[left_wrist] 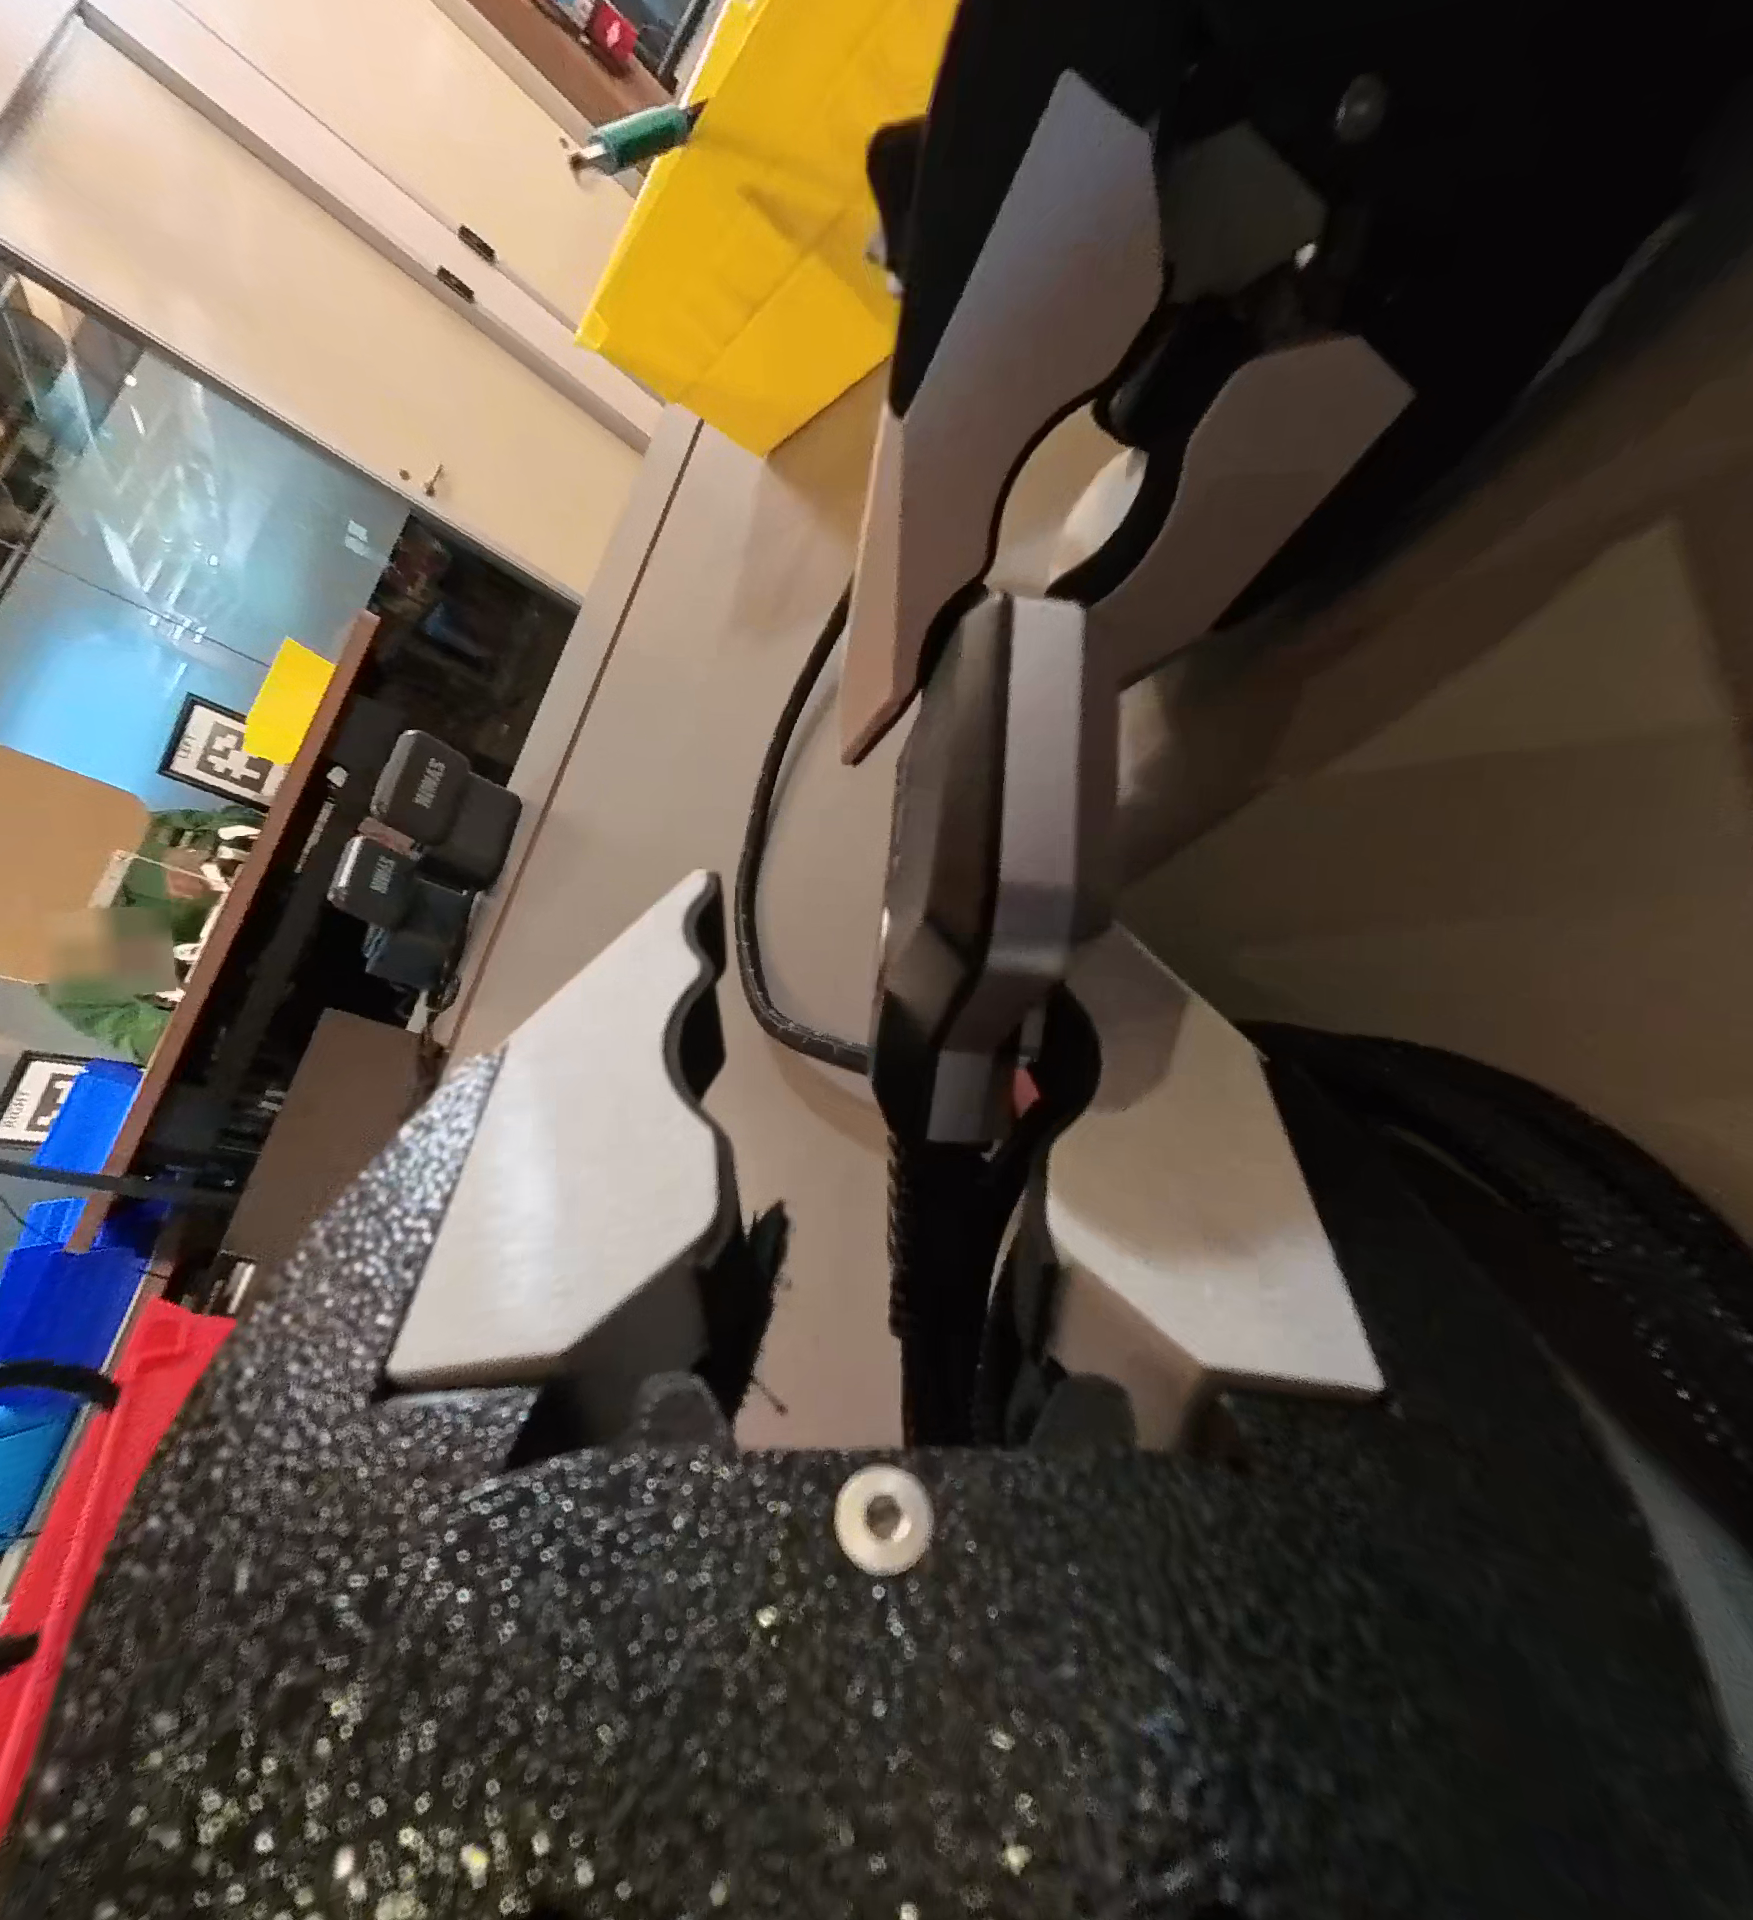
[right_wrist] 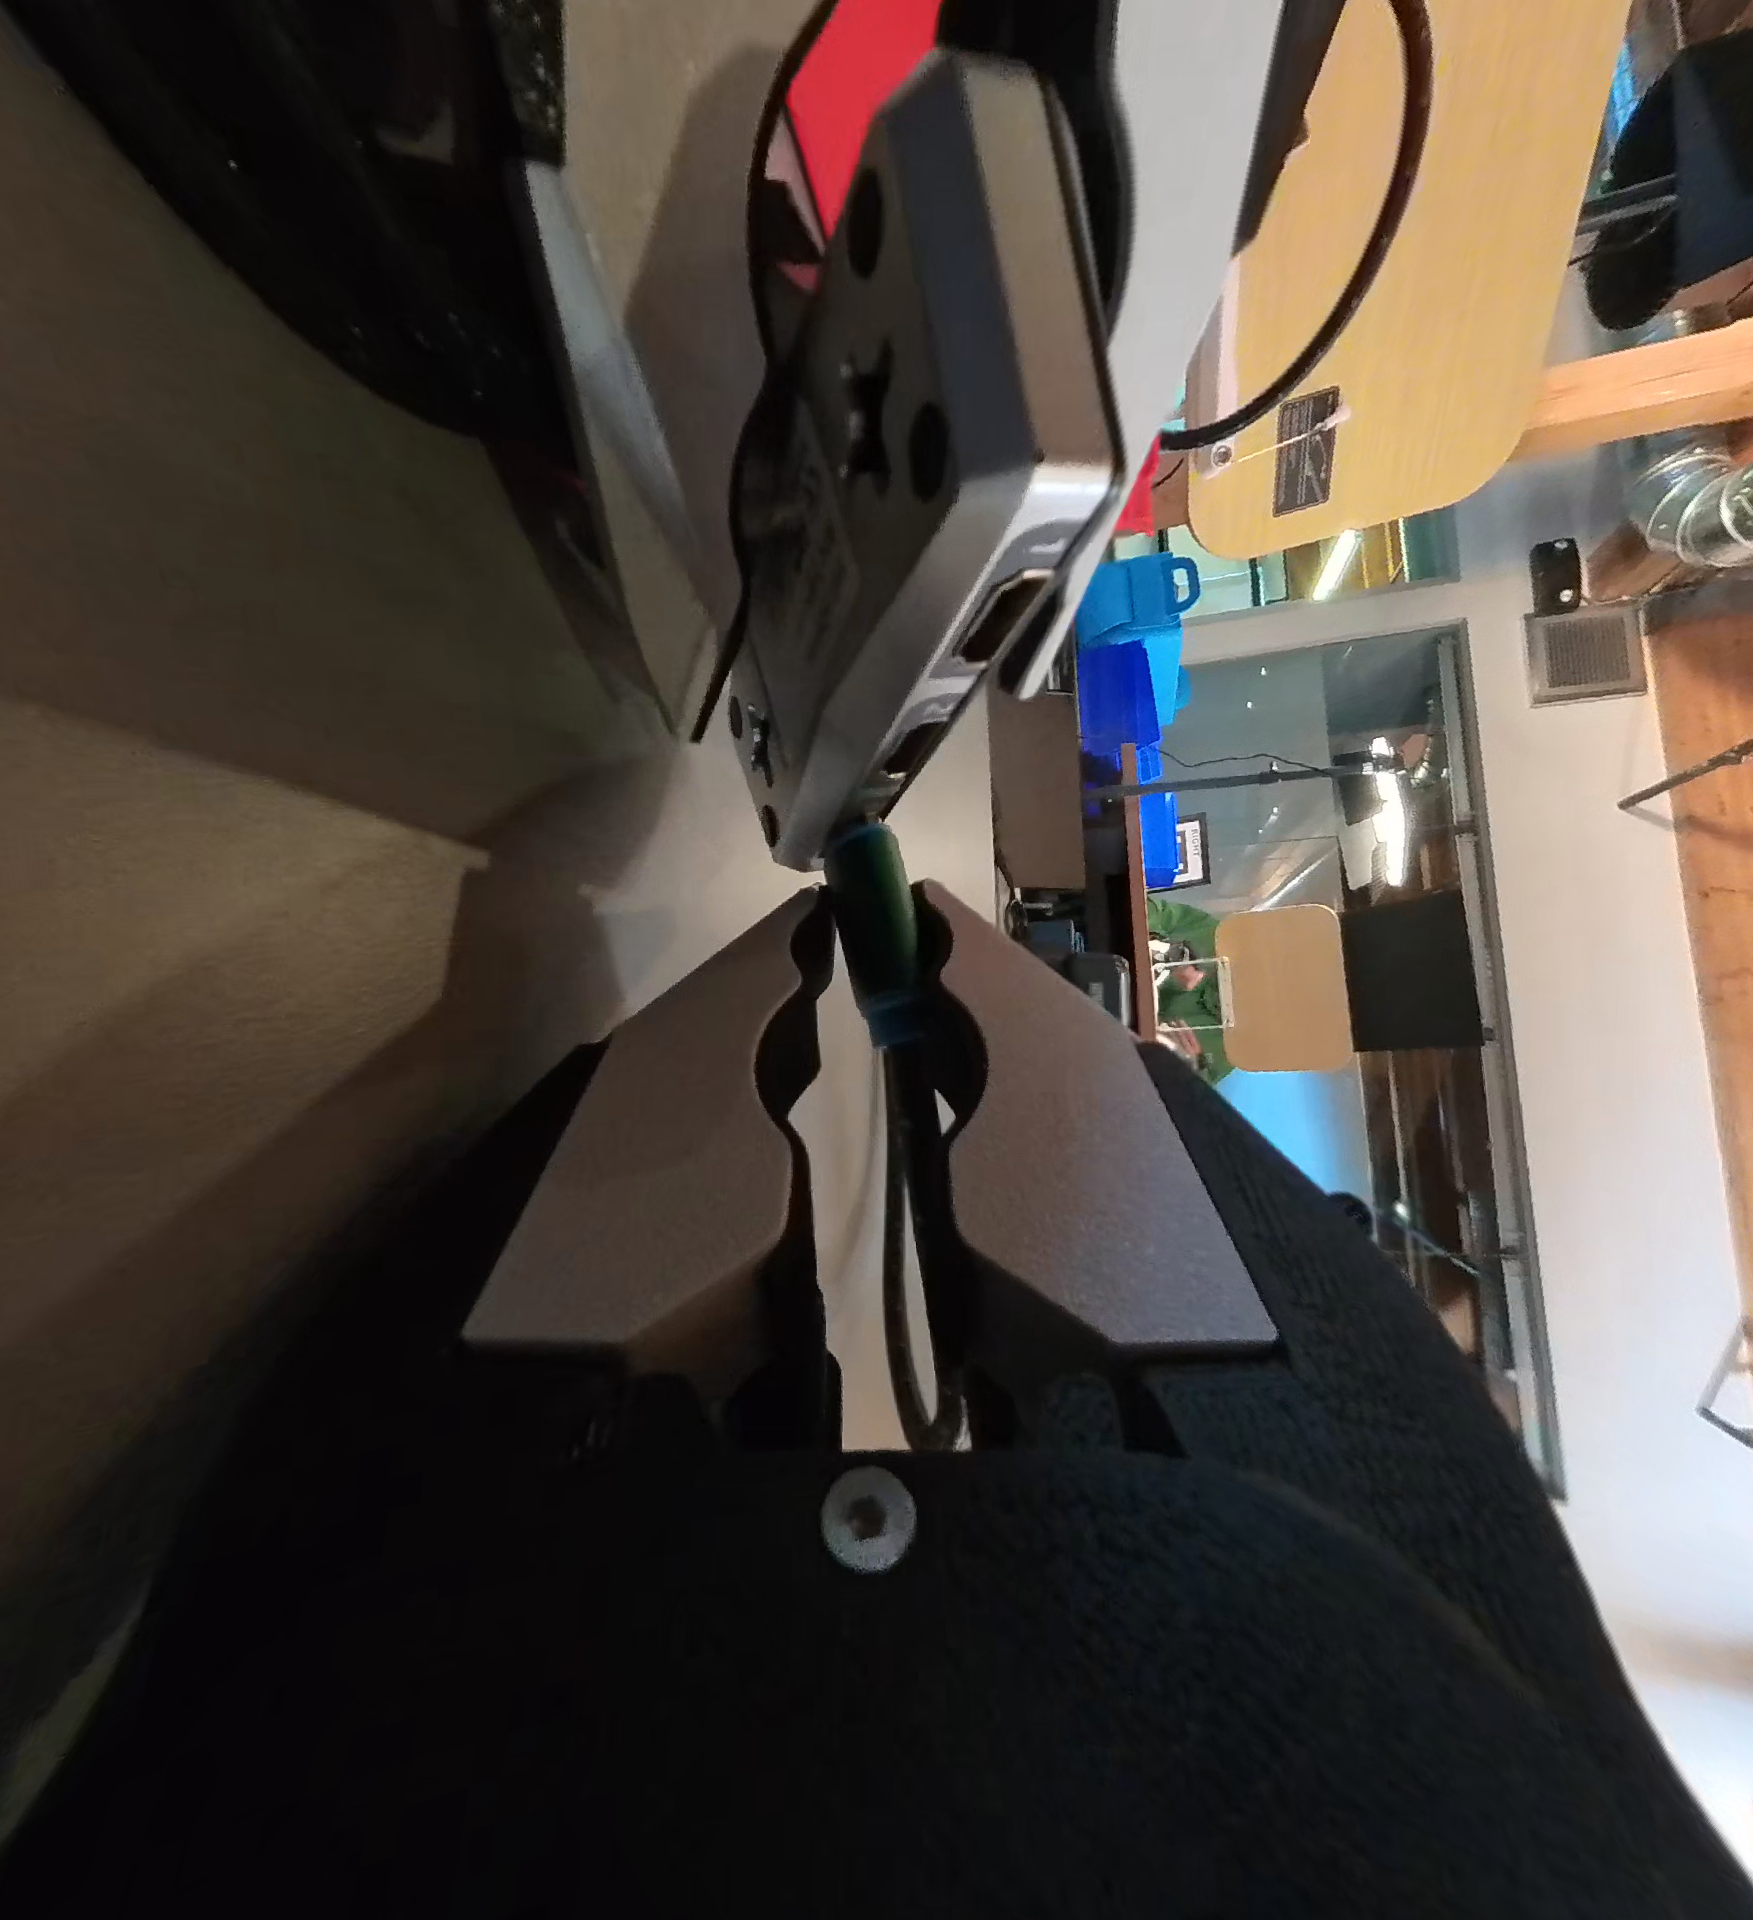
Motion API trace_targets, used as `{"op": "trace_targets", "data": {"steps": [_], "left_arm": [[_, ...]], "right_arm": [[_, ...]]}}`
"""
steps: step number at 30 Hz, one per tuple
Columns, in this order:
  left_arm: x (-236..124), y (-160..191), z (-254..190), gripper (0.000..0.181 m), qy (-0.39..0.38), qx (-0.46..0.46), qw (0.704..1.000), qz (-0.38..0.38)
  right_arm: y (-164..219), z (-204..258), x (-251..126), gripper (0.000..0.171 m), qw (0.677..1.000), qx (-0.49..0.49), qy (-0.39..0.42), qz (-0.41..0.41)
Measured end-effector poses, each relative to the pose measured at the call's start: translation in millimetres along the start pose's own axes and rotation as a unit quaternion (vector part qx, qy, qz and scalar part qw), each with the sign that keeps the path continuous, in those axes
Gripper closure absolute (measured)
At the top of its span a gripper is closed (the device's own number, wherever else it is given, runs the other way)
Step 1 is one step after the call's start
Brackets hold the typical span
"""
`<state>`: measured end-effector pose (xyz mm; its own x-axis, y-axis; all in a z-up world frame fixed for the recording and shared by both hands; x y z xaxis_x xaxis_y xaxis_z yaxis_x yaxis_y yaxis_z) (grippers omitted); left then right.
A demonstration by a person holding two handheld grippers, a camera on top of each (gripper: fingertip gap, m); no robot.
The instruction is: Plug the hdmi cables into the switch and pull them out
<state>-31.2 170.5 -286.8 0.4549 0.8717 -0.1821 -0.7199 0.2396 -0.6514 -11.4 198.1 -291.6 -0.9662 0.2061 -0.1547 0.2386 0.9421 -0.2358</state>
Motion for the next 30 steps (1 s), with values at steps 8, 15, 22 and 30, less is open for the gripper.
{"op": "trace_targets", "data": {"steps": [8, 15, 22, 30], "left_arm": [[8.5, 3.5, -12.0, 0.159, 0.034, 0.024, 0.999, 0.035], [12.5, 7.0, -9.3, 0.161, 0.015, 0.023, 0.998, 0.063], [12.6, 6.7, -9.0, 0.161, 0.014, 0.02, 0.998, 0.058], [12.8, 6.2, -9.1, 0.161, 0.014, 0.022, 0.998, 0.055]], "right_arm": [[1.4, 0.7, 1.3, 0.159, 1.0, 0.021, -0.007, 0.01], [6.0, 0.7, 5.9, 0.155, 0.999, -0.005, 0.0, 0.043], [5.0, -0.7, 6.0, 0.157, 0.998, -0.051, 0.01, 0.04], [5.7, -0.5, 7.1, 0.146, 0.999, -0.021, 0.007, 0.033]]}}
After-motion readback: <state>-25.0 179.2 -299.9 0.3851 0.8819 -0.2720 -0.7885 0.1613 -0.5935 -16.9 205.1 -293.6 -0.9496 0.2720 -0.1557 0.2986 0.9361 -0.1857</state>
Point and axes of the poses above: each gripper's, where its closed fingertips meet, x out along the fingers, y out of its underside, z = x × y across the jaws, the point moved 1 cm from there along -x, back along the fingers, and after that the axes turned 11 degrees about -z, right-handed, at the moved point
